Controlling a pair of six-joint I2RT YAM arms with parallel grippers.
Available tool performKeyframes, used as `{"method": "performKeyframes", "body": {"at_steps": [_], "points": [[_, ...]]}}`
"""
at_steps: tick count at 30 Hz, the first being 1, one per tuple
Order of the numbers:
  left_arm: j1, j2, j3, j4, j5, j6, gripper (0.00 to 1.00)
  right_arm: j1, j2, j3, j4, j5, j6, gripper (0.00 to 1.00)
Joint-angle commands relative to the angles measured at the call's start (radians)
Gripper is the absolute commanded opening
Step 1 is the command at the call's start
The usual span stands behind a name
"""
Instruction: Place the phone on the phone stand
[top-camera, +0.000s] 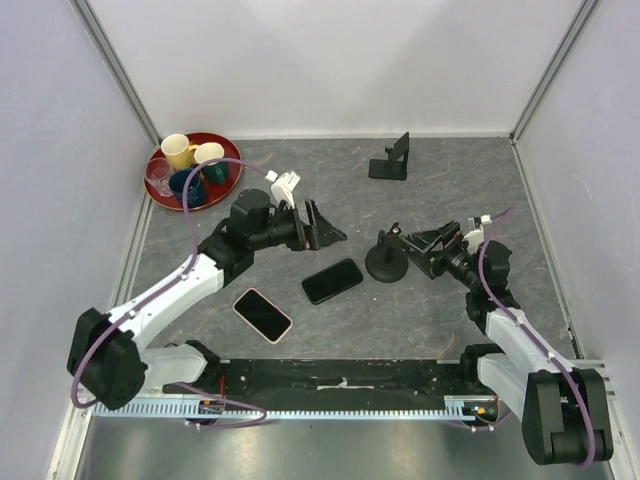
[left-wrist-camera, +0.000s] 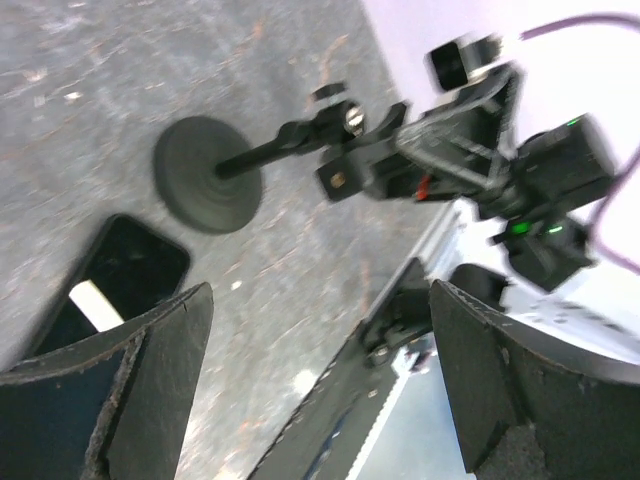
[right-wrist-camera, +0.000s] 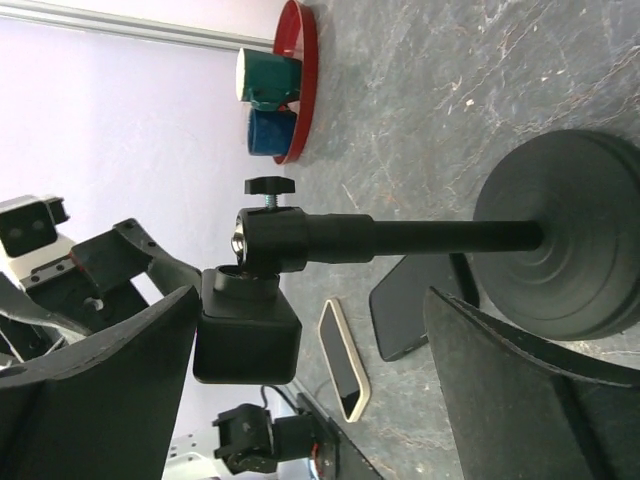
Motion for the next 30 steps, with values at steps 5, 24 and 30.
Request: {"method": "performKeyframes", "body": {"at_steps": [5, 24, 30], "points": [[-0.013, 0.023, 0.09, -0.554, -0.147, 0.448, 0.95, -0.005, -0.114, 0.118, -0.503, 0.021, -0.395, 0.98], [-0.205, 0.62, 0.464, -0.801, -0.392, 0.91, 0.99, -0.003, -0.124, 0.423, -0.756, 0.006, -0.638, 0.98], [-0.203, 0.667, 0.475, -0.795, -0.362, 0.965, 1.0, -0.006, -0.133, 0.417, -0.767, -0.006, -0.664, 0.98]]}}
